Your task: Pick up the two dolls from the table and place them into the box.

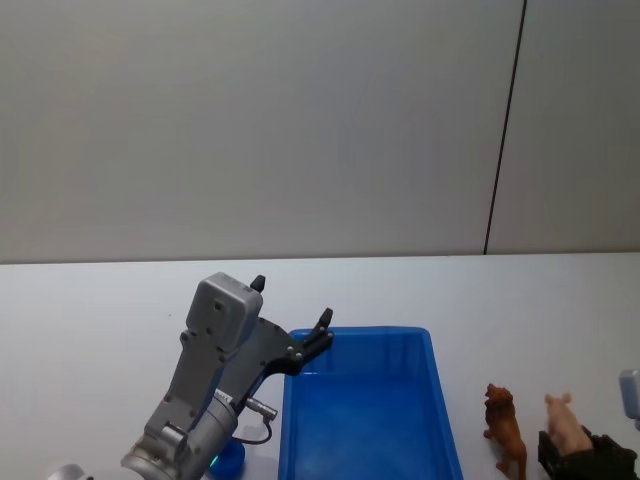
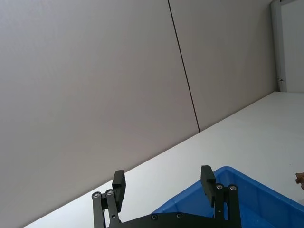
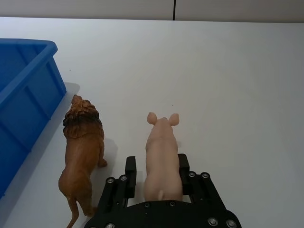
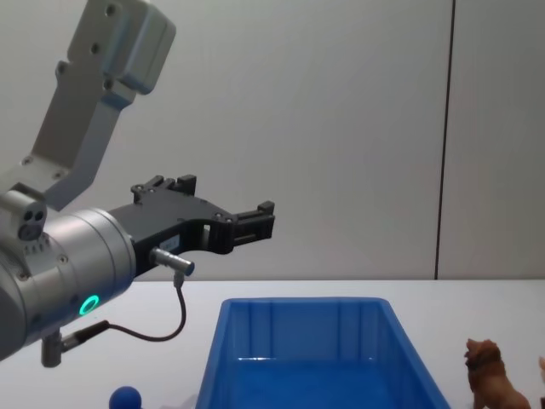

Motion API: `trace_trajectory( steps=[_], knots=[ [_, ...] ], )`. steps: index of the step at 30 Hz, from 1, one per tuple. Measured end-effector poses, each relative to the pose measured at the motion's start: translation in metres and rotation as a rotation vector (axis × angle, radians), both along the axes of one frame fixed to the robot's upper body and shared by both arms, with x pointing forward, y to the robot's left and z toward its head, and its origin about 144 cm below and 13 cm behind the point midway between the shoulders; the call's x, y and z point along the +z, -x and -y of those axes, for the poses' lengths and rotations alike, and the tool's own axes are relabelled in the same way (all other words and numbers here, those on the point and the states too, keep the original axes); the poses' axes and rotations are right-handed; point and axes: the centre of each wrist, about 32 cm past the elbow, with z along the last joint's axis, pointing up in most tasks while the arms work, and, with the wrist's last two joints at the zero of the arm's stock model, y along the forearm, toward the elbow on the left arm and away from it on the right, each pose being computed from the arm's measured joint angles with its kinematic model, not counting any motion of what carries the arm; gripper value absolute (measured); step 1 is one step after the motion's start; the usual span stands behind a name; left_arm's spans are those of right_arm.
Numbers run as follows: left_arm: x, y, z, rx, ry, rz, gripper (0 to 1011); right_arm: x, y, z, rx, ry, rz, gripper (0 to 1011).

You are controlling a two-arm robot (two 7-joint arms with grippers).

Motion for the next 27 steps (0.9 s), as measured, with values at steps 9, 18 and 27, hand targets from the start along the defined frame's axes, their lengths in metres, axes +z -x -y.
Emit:
trace_trajectory(
  steps=[9, 18, 27],
  knots=[
    [0.000, 0.000, 0.000, 0.000, 0.000, 0.000, 1001, 0.005, 0.000, -0.003, 0.004, 0.002, 0.031, 369],
    [0.000, 0.000, 0.000, 0.000, 0.000, 0.000, 1001, 0.022, 0.001, -0.007, 0.022, 0.008, 0.116, 369],
    [0.000, 0.000, 0.000, 0.000, 0.000, 0.000, 1001, 0.048, -0.001, -0.013, 0.082, -0.001, 0.227, 369]
  ],
)
